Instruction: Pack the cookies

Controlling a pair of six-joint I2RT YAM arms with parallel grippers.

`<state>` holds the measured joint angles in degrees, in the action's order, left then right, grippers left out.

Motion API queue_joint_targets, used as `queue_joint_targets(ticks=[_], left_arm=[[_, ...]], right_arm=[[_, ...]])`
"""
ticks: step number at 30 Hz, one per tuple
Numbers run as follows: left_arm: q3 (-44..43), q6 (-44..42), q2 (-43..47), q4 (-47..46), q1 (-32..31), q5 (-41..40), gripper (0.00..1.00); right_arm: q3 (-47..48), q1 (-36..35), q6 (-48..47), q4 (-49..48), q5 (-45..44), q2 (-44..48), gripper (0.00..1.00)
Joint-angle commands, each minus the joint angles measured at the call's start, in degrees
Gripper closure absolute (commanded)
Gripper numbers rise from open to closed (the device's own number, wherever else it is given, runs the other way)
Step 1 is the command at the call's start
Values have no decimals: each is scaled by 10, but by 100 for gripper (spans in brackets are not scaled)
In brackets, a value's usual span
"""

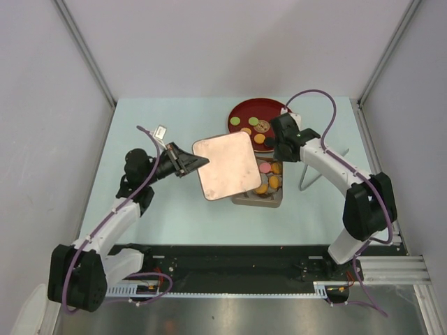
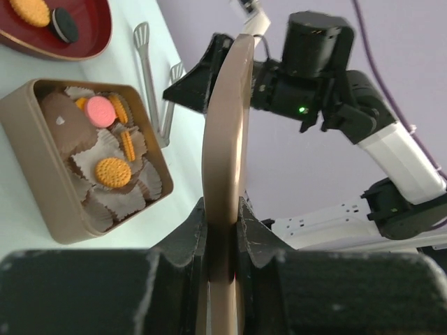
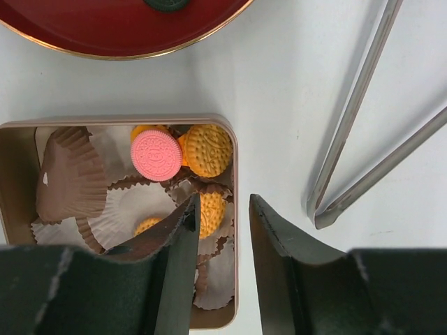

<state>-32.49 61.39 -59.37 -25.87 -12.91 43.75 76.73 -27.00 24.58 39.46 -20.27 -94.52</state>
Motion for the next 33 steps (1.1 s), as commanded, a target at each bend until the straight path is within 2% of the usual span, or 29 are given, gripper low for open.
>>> queue_joint_targets(ticks=[1, 7, 13, 19, 26, 33], left_arm=[[-35, -36, -28, 1, -16, -13, 100], [-50, -43, -100, -29, -45, -8, 99], [-102, -43, -185, -73, -69, 12, 99], [-155, -36, -285, -116, -93, 49, 100], [-189, 22, -398, -201, -99, 93, 99], [-224, 2, -460, -173, -99, 99, 100]], right_arm=[[1, 16, 25, -6, -10, 36, 61], [-4, 50, 56, -27, 22, 126, 61], [-45, 66, 73, -53, 59, 187, 61], [-83, 71, 74, -64, 70, 197, 62], [-121, 89, 78, -83, 88, 208, 61], [-144, 105, 83, -103, 102, 216, 62]])
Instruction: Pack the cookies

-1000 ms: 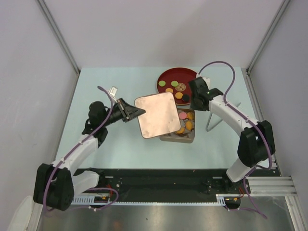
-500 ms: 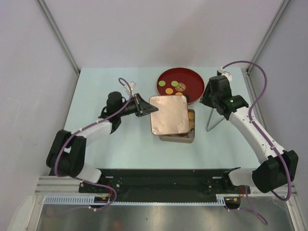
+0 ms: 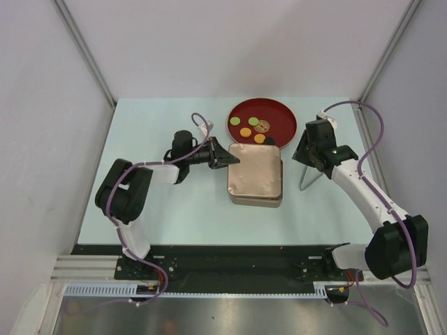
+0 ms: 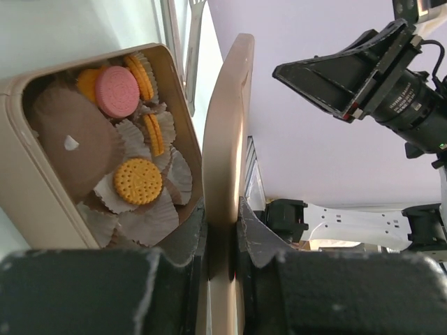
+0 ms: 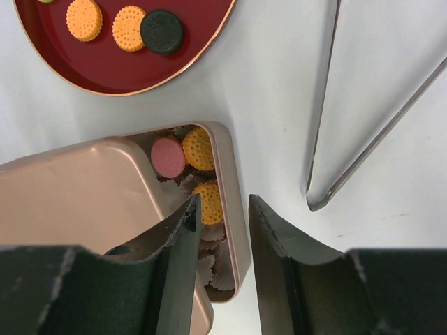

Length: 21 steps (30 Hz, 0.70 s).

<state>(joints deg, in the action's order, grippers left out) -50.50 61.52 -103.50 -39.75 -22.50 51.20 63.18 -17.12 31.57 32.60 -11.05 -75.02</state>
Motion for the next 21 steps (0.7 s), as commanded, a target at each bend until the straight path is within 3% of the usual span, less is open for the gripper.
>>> queue_joint_targets(ticks=[1, 14, 21], left_arm=[[-49, 4, -23, -34, -3, 26, 100], [-91, -23, -91, 1, -9, 43, 99], [-113, -83, -95, 94, -9, 25, 95]], right_arm=[[-11, 7, 14, -36, 13, 21, 62], [-69, 17, 19, -83, 38, 3, 62], [-82, 27, 19, -95, 45, 1, 62]])
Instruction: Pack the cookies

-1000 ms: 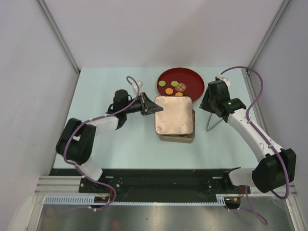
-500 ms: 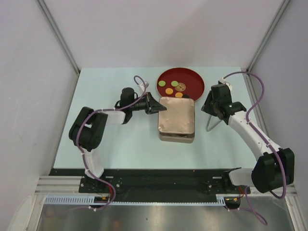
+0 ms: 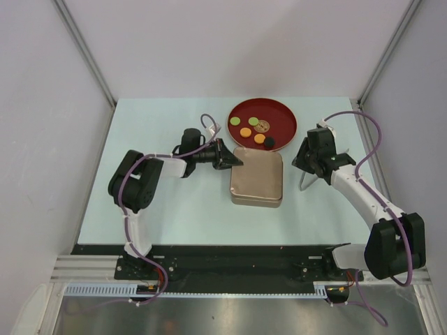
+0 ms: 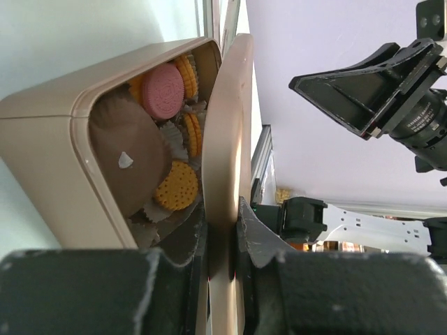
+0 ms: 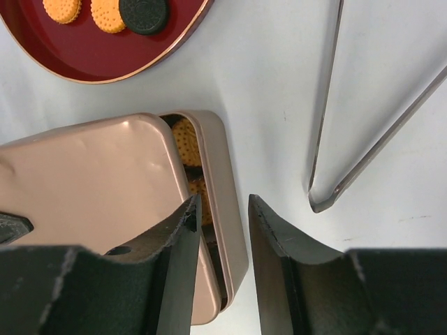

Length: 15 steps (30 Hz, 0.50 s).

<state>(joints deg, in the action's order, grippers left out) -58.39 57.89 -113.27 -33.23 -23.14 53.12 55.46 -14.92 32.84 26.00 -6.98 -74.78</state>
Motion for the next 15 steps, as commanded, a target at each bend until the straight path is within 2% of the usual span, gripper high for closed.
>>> queue_joint_targets(ticks=[1, 3, 9, 15], left_arm=[[-35, -47, 2, 31, -2, 6, 93], [-37, -50, -1, 37, -2, 4, 91], [-52, -83, 5, 95, -2, -8, 66], [-78, -123, 5, 168, -3, -28, 57]], right_arm=[[-7, 6, 6, -30, 6, -3, 62], [-11, 7, 7, -33, 9, -4, 62], [-19, 7, 7, -39, 11, -6, 62], [-24, 7, 6, -46, 13, -13, 62]])
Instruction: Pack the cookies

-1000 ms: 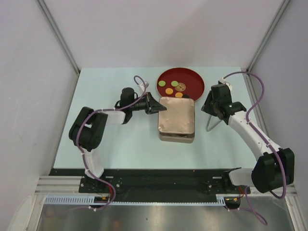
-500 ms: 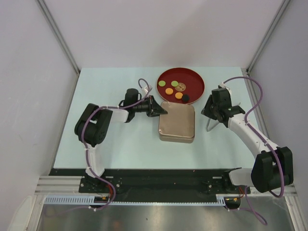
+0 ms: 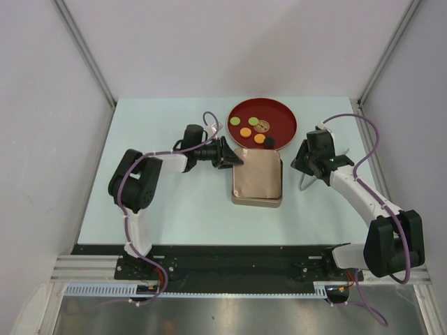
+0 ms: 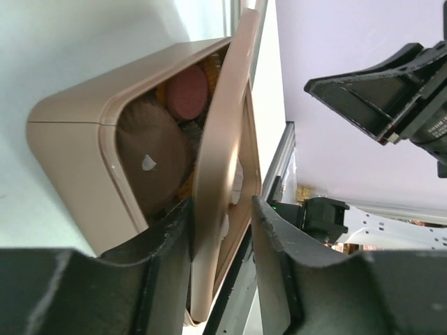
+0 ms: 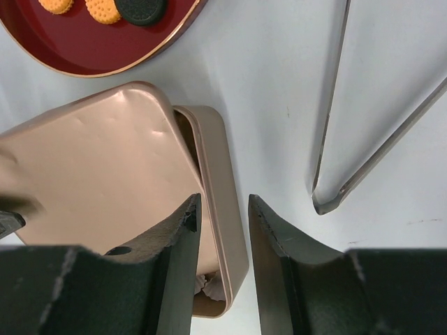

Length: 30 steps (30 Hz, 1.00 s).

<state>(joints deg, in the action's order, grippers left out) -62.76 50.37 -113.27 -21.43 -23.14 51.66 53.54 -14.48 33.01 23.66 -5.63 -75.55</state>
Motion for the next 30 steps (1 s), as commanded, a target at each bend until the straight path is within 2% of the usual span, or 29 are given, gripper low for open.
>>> queue_joint_targets(ticks=[1, 8, 13, 18, 23, 30], left_arm=[[-37, -53, 4, 71, -3, -16, 57], [-88, -128, 23, 182, -3, -52, 53], [-128, -201, 45, 305, -2, -131, 51], [-162, -262, 76, 389, -2, -218, 50], [-174, -282, 102, 420, -4, -291, 50], [-163, -295, 140, 405, -28, -360, 53]], right_arm=[[-5, 2, 6, -22, -1, -7, 62], [-7, 3, 5, -24, 1, -6, 62], [-7, 3, 6, -28, 7, -5, 62], [-7, 3, 6, -27, 9, -4, 62], [-6, 2, 5, -28, 10, -4, 62], [-7, 0, 6, -28, 10, -5, 62]])
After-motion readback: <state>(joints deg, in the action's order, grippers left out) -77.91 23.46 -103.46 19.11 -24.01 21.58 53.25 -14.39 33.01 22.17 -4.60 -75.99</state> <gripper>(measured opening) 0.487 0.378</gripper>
